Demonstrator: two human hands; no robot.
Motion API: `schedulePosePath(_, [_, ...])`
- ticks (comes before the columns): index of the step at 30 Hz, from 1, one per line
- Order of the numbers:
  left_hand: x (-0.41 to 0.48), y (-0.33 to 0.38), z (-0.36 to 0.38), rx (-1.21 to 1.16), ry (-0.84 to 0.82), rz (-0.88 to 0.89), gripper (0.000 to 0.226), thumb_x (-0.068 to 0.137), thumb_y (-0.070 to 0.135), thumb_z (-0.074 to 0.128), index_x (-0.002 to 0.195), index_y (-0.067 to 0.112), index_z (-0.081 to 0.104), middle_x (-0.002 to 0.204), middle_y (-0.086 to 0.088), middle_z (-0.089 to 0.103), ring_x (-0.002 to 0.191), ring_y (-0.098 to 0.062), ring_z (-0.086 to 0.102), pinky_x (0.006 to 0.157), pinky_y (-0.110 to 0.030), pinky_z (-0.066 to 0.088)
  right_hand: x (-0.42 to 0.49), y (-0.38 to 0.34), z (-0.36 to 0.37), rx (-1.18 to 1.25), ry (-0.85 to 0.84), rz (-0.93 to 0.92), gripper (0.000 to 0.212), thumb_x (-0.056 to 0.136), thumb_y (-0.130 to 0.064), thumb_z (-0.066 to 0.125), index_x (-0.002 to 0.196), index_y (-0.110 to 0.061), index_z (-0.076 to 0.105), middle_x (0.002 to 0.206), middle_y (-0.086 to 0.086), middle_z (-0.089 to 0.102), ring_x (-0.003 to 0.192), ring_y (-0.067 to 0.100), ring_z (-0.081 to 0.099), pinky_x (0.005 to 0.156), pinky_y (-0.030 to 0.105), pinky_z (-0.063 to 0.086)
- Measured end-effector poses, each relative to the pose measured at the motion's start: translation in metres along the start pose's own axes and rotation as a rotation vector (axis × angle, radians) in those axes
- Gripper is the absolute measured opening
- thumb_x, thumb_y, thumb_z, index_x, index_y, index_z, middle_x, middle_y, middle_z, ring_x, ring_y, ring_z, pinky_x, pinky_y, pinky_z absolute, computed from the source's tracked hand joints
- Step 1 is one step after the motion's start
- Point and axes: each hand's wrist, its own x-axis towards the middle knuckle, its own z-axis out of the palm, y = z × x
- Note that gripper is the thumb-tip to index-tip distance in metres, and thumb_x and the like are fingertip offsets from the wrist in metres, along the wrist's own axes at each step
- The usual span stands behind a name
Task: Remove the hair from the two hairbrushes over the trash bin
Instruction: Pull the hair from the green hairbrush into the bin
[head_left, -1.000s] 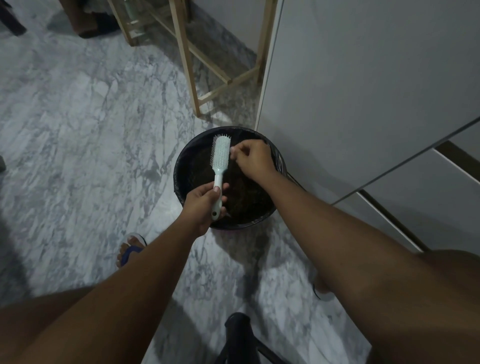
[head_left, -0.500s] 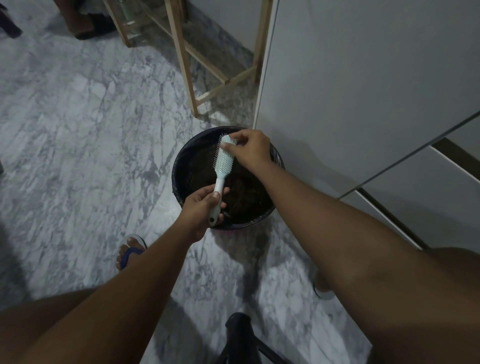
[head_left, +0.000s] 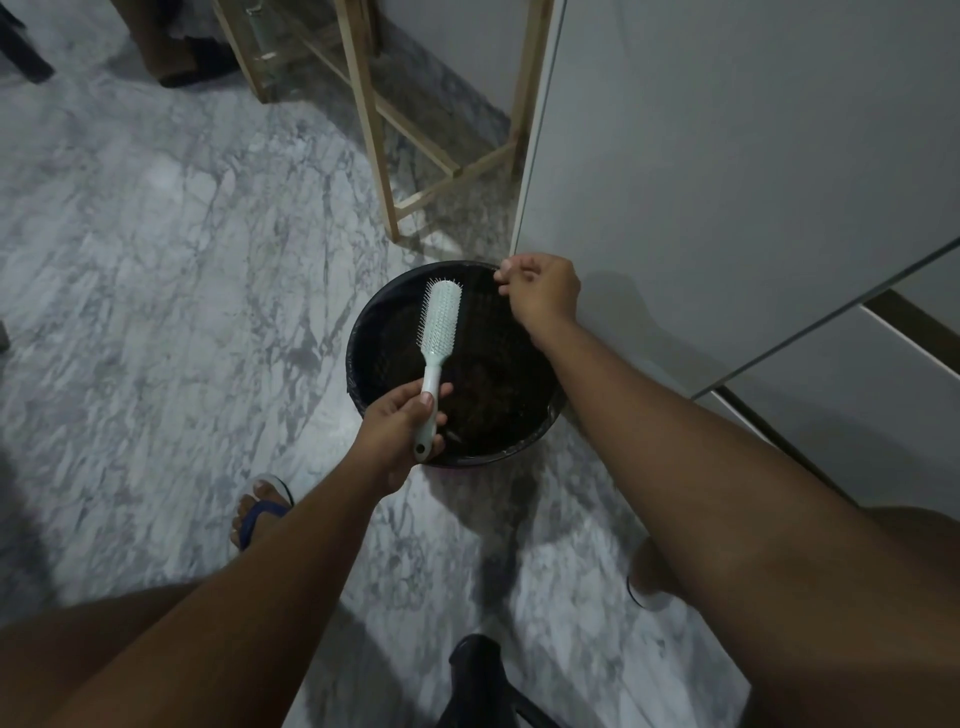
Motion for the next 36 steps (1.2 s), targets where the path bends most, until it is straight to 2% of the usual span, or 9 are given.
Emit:
schedulePosePath(3, [0.0,0.0,-0.001,-0.004,0.012,0.0,0.027,0.102,0.011,0.05,0.125,0.008,0.062,0.122,-0.002,0.072,0.078,-0.014,0.057,0.055,-0.028,0.051,-0.007,0.009,-0.001,-0.032,-0.067,-0.006,0.015,0.095,-0.015,0.059,0.088,-0.013,0.072,0.079,-0.002,0.073,0.057,0.001,0.065,0.062,0.009,0.052])
schedulePosePath(7, [0.0,0.003,0.004,-0.01,0.003,0.01,0.025,0.102,0.01,0.051,0.123,0.008,0.063,0.122,-0.004,0.072,0.076,-0.014,0.056,0.055,-0.028,0.051,-0.019,0.024,0.003,-0.092,-0.239,0.044,0.02,0.098,-0.016,0.053,0.105,-0.009,0.07,0.089,0.006,0.075,0.07,0.012,0.067,0.07,0.02,0.055])
schedulePosePath(11, [-0.003,0.005,0.006,0.065,-0.055,0.017,0.023,0.101,0.008,0.052,0.121,0.01,0.064,0.122,-0.004,0.072,0.075,-0.014,0.057,0.055,-0.029,0.05,-0.019,0.022,0.005,0.013,-0.309,0.02,0.051,0.088,-0.044,0.066,0.132,-0.021,0.058,0.106,0.003,0.072,0.097,0.013,0.067,0.083,0.028,0.056])
schedulePosePath(19, [-0.003,0.005,0.008,0.064,-0.087,0.015,0.025,0.1,0.006,0.052,0.122,0.01,0.064,0.12,-0.005,0.071,0.073,-0.014,0.058,0.055,-0.027,0.05,-0.007,0.011,0.008,-0.119,-0.142,-0.093,0.018,0.082,-0.03,0.076,0.093,-0.017,0.079,0.089,0.001,0.078,0.078,0.011,0.072,0.081,0.028,0.059])
schedulePosePath(23, [0.0,0.008,0.007,0.029,-0.08,0.008,0.026,0.101,0.008,0.052,0.124,0.008,0.063,0.121,-0.004,0.071,0.077,-0.014,0.057,0.055,-0.027,0.05,-0.006,0.005,0.005,0.231,-0.099,0.104,0.017,0.09,-0.015,0.068,0.095,0.001,0.071,0.086,0.015,0.075,0.068,0.019,0.073,0.063,0.026,0.062])
schedulePosePath(27, [0.004,0.01,-0.001,-0.024,-0.024,0.004,0.029,0.101,0.011,0.052,0.128,0.006,0.061,0.124,-0.004,0.071,0.08,-0.015,0.056,0.055,-0.028,0.052,-0.002,0.003,-0.001,0.368,-0.02,0.157,0.015,0.096,-0.012,0.06,0.083,-0.007,0.064,0.08,0.013,0.071,0.062,0.016,0.069,0.059,0.023,0.06])
schedulePosePath(30, [0.004,0.011,-0.003,-0.021,-0.01,0.008,0.03,0.101,0.01,0.051,0.13,0.006,0.06,0.126,-0.004,0.069,0.08,-0.015,0.056,0.055,-0.028,0.052,-0.002,0.026,-0.001,0.07,-0.158,0.182,0.016,0.095,-0.007,0.057,0.085,-0.002,0.068,0.09,0.02,0.074,0.068,0.019,0.072,0.064,0.03,0.062])
schedulePosePath(33, [0.004,0.013,0.002,-0.023,-0.008,0.004,0.03,0.101,0.01,0.052,0.13,0.004,0.06,0.126,-0.005,0.069,0.078,-0.014,0.056,0.055,-0.027,0.052,-0.012,0.048,0.002,-0.344,-0.374,0.144,0.017,0.09,-0.005,0.063,0.104,-0.001,0.071,0.106,0.015,0.073,0.096,0.025,0.07,0.092,0.037,0.056])
schedulePosePath(36, [0.004,0.013,0.006,-0.022,-0.008,-0.011,0.03,0.101,0.01,0.052,0.129,0.003,0.06,0.121,-0.005,0.07,0.076,-0.013,0.057,0.054,-0.027,0.052,-0.028,0.04,0.005,-0.071,-0.359,0.147,0.038,0.093,-0.02,0.064,0.128,-0.006,0.06,0.118,0.01,0.068,0.105,0.022,0.067,0.089,0.042,0.058])
